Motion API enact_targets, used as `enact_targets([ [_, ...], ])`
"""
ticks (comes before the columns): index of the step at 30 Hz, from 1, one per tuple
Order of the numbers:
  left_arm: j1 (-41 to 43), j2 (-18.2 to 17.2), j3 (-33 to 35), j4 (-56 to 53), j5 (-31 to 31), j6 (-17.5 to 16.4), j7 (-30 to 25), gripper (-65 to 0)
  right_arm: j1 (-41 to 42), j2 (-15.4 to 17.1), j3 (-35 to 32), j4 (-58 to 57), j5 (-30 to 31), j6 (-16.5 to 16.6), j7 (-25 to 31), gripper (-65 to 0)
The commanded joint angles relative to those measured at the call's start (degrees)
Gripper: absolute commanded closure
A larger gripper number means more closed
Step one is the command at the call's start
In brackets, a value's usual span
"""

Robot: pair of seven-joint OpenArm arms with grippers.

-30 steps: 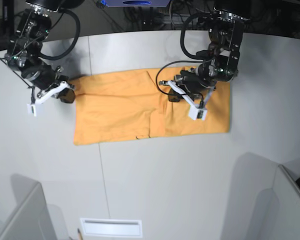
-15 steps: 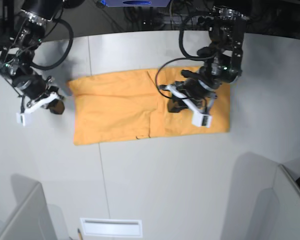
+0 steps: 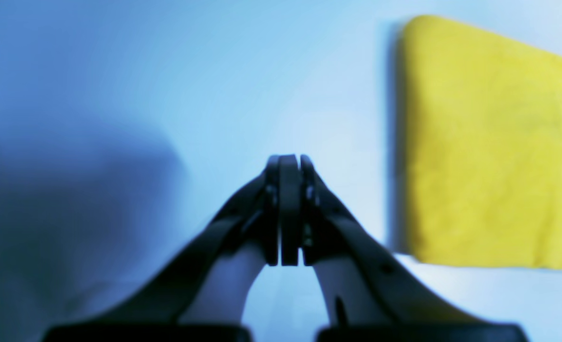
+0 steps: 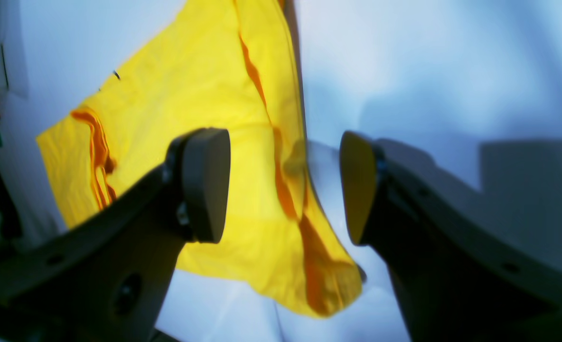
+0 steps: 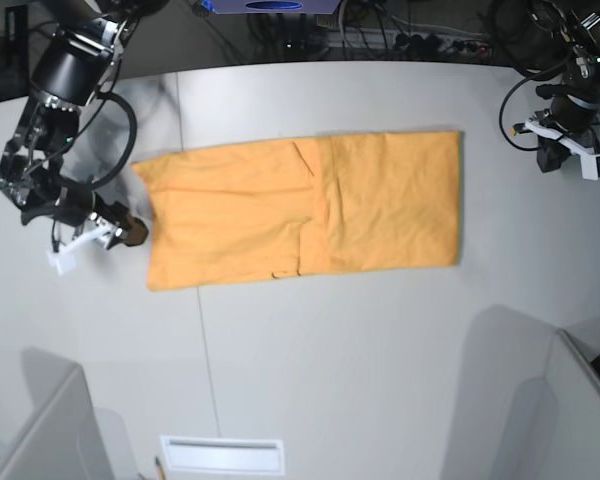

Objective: Fold the T-shirt properly
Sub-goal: 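Grasp the other strip end with the right gripper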

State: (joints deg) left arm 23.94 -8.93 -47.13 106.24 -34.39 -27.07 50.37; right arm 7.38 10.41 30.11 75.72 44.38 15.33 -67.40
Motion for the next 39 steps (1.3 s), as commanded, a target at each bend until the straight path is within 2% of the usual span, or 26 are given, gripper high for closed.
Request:
enact_targets([
  [1, 0.3, -0.6, -1.6, -0.3, -0.9, -1.3, -0.7, 0.0, 1.4, 1.3, -0.3, -0.8, 0.8, 0.1, 1.2, -33.5],
  [6, 0.5, -0.6, -5.3, -4.3, -0.9, -4.5, -0.8, 0.0, 0.8, 2.5, -8.1, -5.3, 0.8, 0.1, 5.6, -33.5],
  [8, 0.3, -0.6, -5.0, -4.7, -0.9, -4.6, -0.8, 0.0, 0.1, 2.4, -11.0, -5.9, 0.9, 0.1, 6.2, -33.5],
  [14, 0.0, -0.6, -3.0, -4.7, -0.9, -4.6, -0.9, 0.0, -3.3, -0.5, -15.0, -4.6, 1.1, 0.1, 6.1, -33.3],
  [17, -0.9, -0.8, 1.1, -4.9, -0.4, -4.4, -0.9, 0.0, -3.4, -0.6, -17.0, -4.9, 1.1, 0.1, 6.5, -33.3],
  [22, -3.5, -0.2, 9.6, -6.1, 9.6, -4.4, -3.6, 0.0, -2.5, -0.6, -17.2, -5.2, 1.1, 0.1, 7.5, -33.2],
  [24, -4.3, 1.2, 11.6, -6.1, 12.4, -4.4, -4.8, 0.0, -2.3, -0.5, -17.2, -5.3, 1.0, 0.1, 7.9, -29.4],
  [25, -4.7, 1.3, 12.3, -6.1, 13.2, -4.4, -4.9, 0.0, -2.3, -0.4, -17.3, -5.3, 1.0, 0.1, 7.9, -24.0],
  [26, -5.2, 1.3, 12.8, -6.1, 14.0, -4.4, -4.9, 0.0, -2.3, -0.4, -17.3, -5.3, 1.0, 0.1, 7.9, -18.2],
  [28, -6.3, 1.5, 13.0, -6.1, 15.0, -4.4, -4.9, 0.0, -2.0, -0.4, -17.2, -5.3, 0.9, 0.1, 8.1, 0.0],
  [33, -7.7, 1.1, 20.1, -6.5, 18.5, -4.4, -5.1, 0.0, 0.1, 0.4, -17.3, -5.3, 0.7, -0.4, 9.5, 0.0],
  [37, -10.0, 1.6, 24.8, -6.6, 21.0, -4.4, -4.9, 0.0, 2.1, 2.0, -17.8, -4.0, 0.7, -6.5, 10.1, 0.0],
  [39, -11.2, 1.6, 27.0, -6.5, 21.1, -4.4, -4.9, 0.0, 2.5, 2.0, -17.8, -1.6, 0.7, -7.5, 9.9, 0.0],
])
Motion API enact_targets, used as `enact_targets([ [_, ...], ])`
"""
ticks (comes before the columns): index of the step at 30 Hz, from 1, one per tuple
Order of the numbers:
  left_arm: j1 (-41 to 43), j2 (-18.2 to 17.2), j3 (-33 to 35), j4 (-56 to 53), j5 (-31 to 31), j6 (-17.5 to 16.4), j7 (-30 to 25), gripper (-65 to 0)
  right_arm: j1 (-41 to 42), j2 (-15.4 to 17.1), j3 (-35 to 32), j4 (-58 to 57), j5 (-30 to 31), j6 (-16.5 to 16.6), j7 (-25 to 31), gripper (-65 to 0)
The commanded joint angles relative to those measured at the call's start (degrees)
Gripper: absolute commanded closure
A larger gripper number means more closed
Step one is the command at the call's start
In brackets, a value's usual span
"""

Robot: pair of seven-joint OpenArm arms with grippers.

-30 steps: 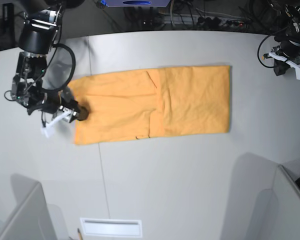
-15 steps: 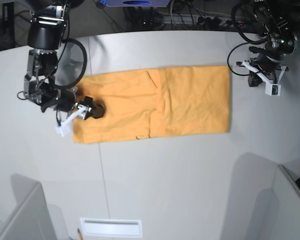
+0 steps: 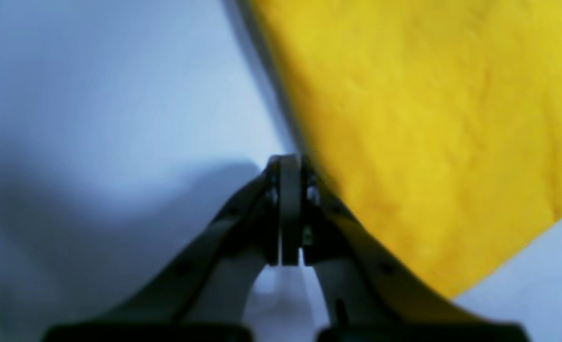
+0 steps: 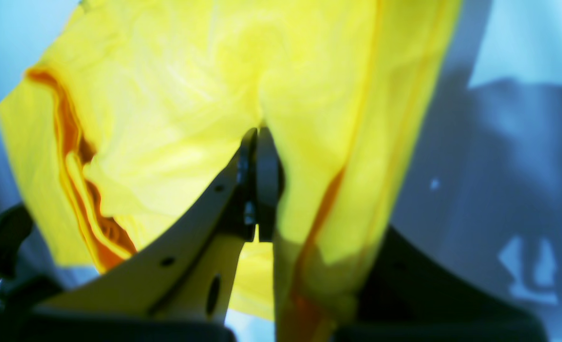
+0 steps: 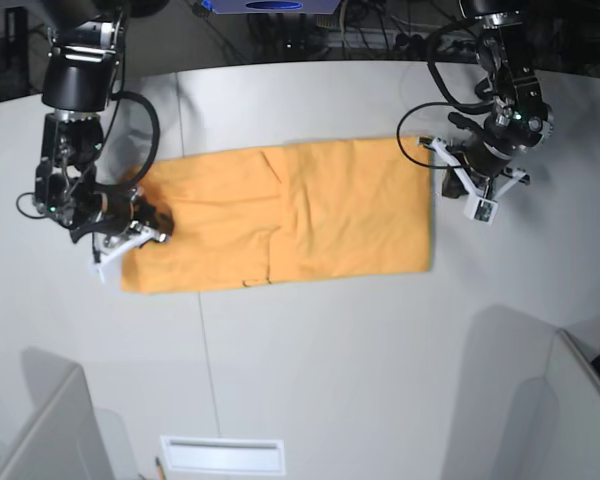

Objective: Fold the T-shirt properly
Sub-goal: 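Grasp the other strip end with the right gripper, then fold the held end over toward the left gripper's fold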

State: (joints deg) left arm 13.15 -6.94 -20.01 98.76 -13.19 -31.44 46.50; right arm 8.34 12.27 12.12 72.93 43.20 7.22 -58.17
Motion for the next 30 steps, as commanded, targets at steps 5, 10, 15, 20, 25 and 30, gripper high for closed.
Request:
enact_targets([
  [5, -1.2, -0.4, 0.8, 1.1, -0.2, 0.1, -0.9, 0.0, 1.6, -0.3, -0.5, 9.5, 1.9, 0.1, -2.1, 0.0],
  [10, -1.1, -0.8, 0.8, 1.1, 0.1, 0.1, -0.9, 0.0, 1.4, -0.4, -7.9, 17.8, 1.9, -6.8, -2.4, 0.0],
  [15, -0.8, -0.9, -3.4, 0.7, 0.3, 0.1, -0.9, 0.0, 0.5, -3.3, -14.1, 25.8, 2.0, -11.0, -2.8, 0.0],
  [20, -0.4, -3.1, -5.7, 0.6, 0.4, 0.1, -0.9, 0.0, 0.0, -7.0, -18.4, 31.0, 2.0, -14.3, -2.9, 0.0],
  [25, 0.7, -3.3, -5.8, 0.6, 0.4, 0.1, -0.9, 0.0, -1.6, -9.8, -22.1, 33.5, 1.9, -14.3, -2.4, 0.0],
  [30, 0.7, -3.1, -5.6, 0.6, 0.4, 0.1, -0.9, 0.0, -2.2, -11.0, -25.6, 33.9, 1.8, -14.3, -1.3, 0.0],
])
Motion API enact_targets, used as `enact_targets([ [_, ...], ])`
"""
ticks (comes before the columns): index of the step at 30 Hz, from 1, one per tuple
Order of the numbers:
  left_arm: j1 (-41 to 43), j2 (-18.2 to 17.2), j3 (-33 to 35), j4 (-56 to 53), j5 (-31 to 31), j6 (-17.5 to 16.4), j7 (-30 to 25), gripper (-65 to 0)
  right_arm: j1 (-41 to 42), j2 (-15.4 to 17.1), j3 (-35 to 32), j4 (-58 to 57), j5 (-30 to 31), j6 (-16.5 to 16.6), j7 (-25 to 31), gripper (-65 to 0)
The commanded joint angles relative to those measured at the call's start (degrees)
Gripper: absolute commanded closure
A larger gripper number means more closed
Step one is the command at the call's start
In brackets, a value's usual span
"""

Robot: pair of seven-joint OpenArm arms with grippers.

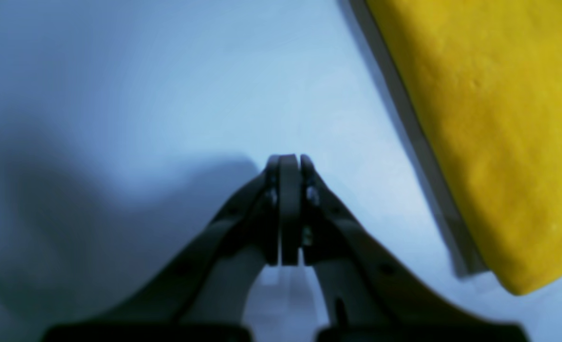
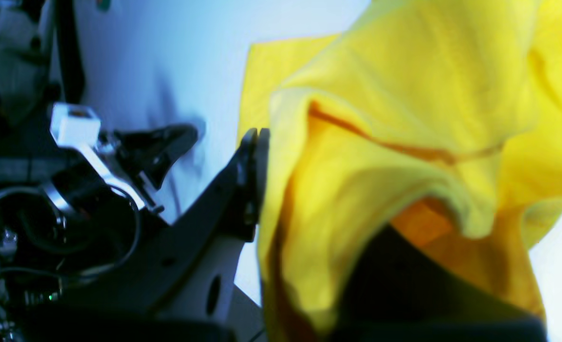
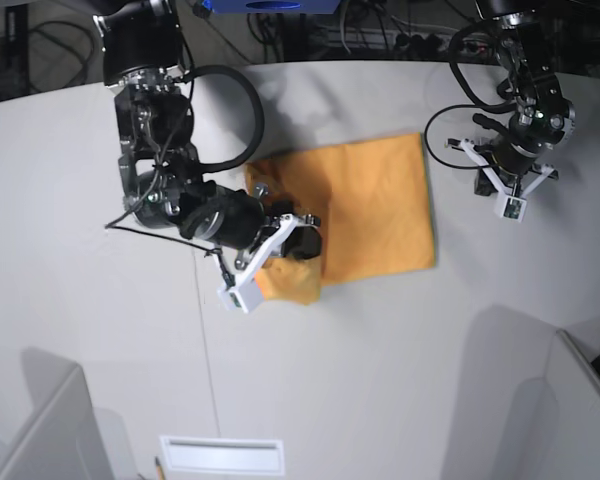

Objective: Fold the T-shirt properly
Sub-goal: 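Fold the held end over toward the left gripper's fold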

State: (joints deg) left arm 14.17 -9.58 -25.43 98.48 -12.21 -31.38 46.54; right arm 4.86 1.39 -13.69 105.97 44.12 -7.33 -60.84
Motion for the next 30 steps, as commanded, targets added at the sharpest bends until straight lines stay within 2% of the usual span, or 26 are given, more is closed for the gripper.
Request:
enact_targets([
  [1, -0.3, -0.5, -0.2, 1.0, -0.6, 0.0, -0.9, 0.0, 1.2, -0.1, -0.9, 0.5, 0.8, 0.3, 2.7, 0.0],
  [8, 0.6, -0.5, 0.0, 0.6, -0.6, 0.0, -0.9, 0.0, 1.4, 0.0, -8.3, -4.5, 0.8, 0.1, 11.3, 0.0],
  [15, 1.3, -0.6, 4.8, 0.5, -0.6, 0.0, -1.0, 0.0, 3.3, 0.0, -15.6, -11.6, 0.8, 0.1, 19.7, 0.0],
  [18, 1.5, -0.5, 6.0, 0.5, -0.6, 0.0, -1.0, 0.0, 3.4, -0.1, -17.5, -12.0, 0.8, -0.1, 21.4, 0.0],
  [21, 1.5, -0.4, 6.2, 0.5, -0.6, 0.0, -1.0, 0.0, 4.2, -0.1, -19.6, -11.8, 0.8, -1.9, 22.4, 0.0],
  [25, 1.5, -0.4, 6.2, 0.5, -0.6, 0.0, -1.0, 0.0, 5.2, -0.2, -21.6, -12.0, 0.8, -2.0, 22.9, 0.0],
  [30, 1.5, -0.4, 6.2, 0.5, -0.6, 0.0, -1.0, 0.0, 6.2, -2.1, -21.7, -16.4, 0.8, -2.0, 22.8, 0.0],
])
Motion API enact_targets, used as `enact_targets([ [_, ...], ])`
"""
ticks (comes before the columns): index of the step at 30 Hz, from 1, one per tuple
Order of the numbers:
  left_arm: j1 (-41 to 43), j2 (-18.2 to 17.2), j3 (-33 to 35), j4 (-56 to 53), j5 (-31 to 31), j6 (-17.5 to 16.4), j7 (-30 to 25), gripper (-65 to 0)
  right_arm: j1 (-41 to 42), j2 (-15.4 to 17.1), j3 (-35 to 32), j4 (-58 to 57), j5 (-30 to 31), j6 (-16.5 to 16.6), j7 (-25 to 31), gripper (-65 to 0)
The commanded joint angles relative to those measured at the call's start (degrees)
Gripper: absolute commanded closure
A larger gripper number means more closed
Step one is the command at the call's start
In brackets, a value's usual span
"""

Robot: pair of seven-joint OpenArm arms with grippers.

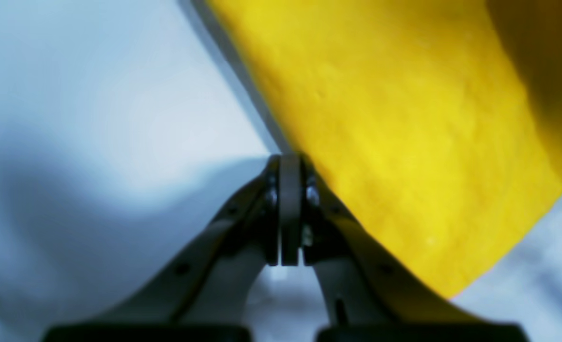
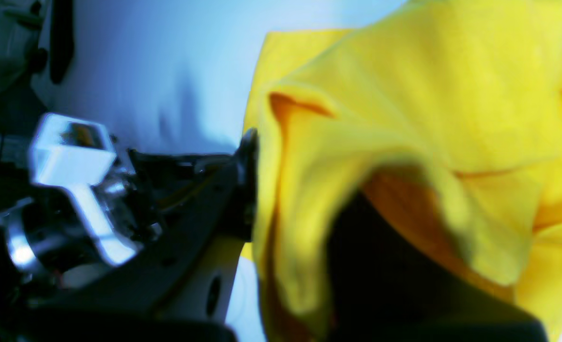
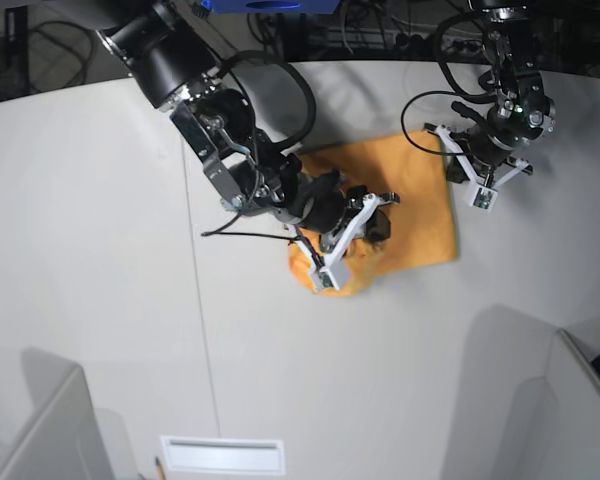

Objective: Fold the T-shirt properly
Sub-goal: 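Fold the held end over toward the left gripper's fold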

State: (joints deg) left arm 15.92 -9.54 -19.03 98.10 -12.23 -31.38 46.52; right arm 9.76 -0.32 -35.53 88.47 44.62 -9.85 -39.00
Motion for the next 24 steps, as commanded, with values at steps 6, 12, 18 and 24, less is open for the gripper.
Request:
enact_targets([
  [6, -0.1, -0.3, -0.4, 0.8, -0.6, 0.0, -0.9, 0.0, 2.6, -2.0, -3.6, -5.6, 0.3, 0.5, 0.8, 0.0],
  [12, 1.4, -0.6, -3.5, 1.4, -1.1, -0.1, -1.0, 0.0, 3.9, -2.4, -7.2, -8.2, 0.4, 0.4, 0.7, -21.3],
  [18, 2.0, -0.3, -17.6, 1.2, -1.3, -0.3, -0.9, 0.0, 3.1, -2.3, -7.7, -4.7, 0.4, -7.2, 0.5, -30.5],
  [24, 2.0, -0.5, -24.8, 1.1, -1.3, -0.3, -0.9, 0.0, 5.5, -2.5, -14.5, -1.9, 0.5, -11.6, 0.5, -30.5],
])
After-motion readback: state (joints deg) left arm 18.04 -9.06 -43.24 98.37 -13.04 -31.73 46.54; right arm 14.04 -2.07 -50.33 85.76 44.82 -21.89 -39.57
